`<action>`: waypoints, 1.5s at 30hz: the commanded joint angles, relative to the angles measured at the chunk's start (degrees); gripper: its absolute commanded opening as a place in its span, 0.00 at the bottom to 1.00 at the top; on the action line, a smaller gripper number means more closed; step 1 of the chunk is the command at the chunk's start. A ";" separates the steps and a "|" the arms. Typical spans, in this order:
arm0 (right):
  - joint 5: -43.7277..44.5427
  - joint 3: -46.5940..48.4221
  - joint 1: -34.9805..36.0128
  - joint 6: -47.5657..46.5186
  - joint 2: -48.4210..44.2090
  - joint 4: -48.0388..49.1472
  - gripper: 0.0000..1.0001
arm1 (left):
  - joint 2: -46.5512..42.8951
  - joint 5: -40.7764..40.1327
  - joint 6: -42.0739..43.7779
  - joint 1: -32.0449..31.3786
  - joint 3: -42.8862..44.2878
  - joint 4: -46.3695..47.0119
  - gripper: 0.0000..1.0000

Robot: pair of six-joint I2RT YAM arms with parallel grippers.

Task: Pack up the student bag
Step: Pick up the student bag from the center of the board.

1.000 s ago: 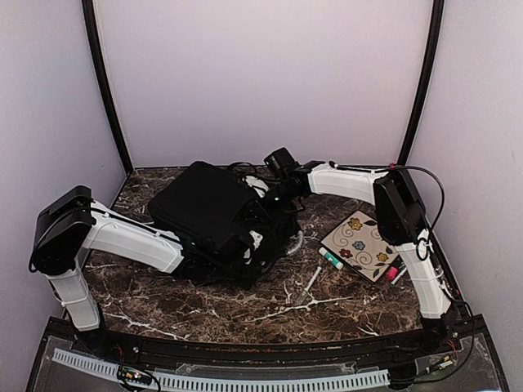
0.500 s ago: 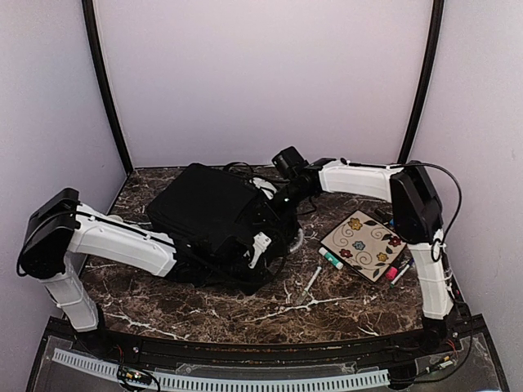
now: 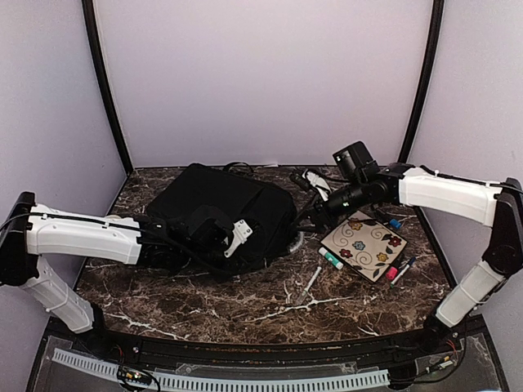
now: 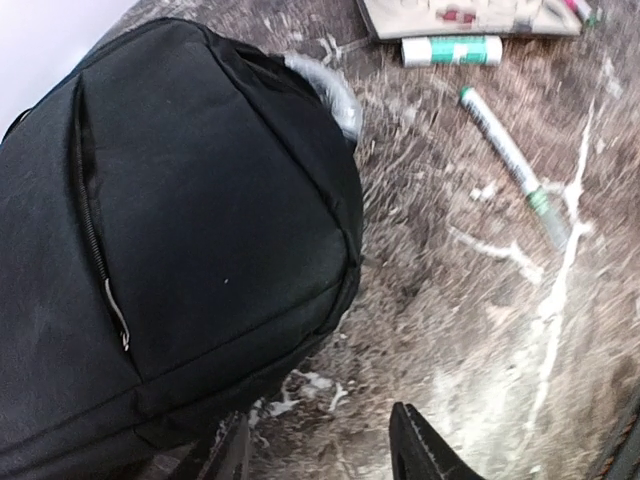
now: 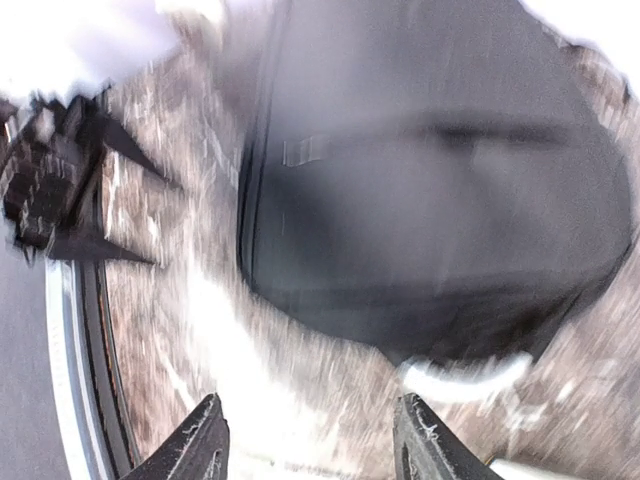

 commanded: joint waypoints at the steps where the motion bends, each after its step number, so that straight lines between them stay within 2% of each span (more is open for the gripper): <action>1: -0.53 -8.96 0.04 -1.07 -4.24 2.08 0.57 | 4.97 -3.40 10.59 0.16 5.04 -3.90 0.51; 7: -1.83 -15.62 0.08 -1.28 -6.05 4.69 0.57 | 13.44 -7.57 19.80 0.16 11.87 -3.24 0.53; 15: -2.66 -17.39 -0.05 -0.75 -6.39 7.47 0.57 | 20.51 -10.43 26.97 0.16 17.09 -2.41 0.51; 17: -1.83 -17.76 -0.06 -0.75 -6.87 7.62 0.57 | 21.68 -10.99 27.56 0.79 18.02 -2.71 0.48; 20: 0.37 -18.20 -0.07 -0.19 -7.44 8.47 0.54 | 22.32 -10.84 27.22 2.73 19.24 -3.57 0.35; 23: 4.33 -18.38 0.05 -0.07 -8.82 9.43 0.48 | 21.57 -6.97 25.19 5.19 19.78 -2.45 0.14; 27: 8.54 -18.97 0.99 -0.04 -10.31 13.03 0.46 | 20.03 1.28 20.65 7.51 20.00 2.01 0.00; 32: 7.95 -13.64 1.96 0.56 -3.36 10.97 0.45 | 19.77 9.02 13.82 8.92 20.01 8.67 0.00; 45: 6.93 -7.79 3.70 5.32 10.07 17.07 0.45 | 20.18 14.29 0.13 10.62 16.45 21.19 0.00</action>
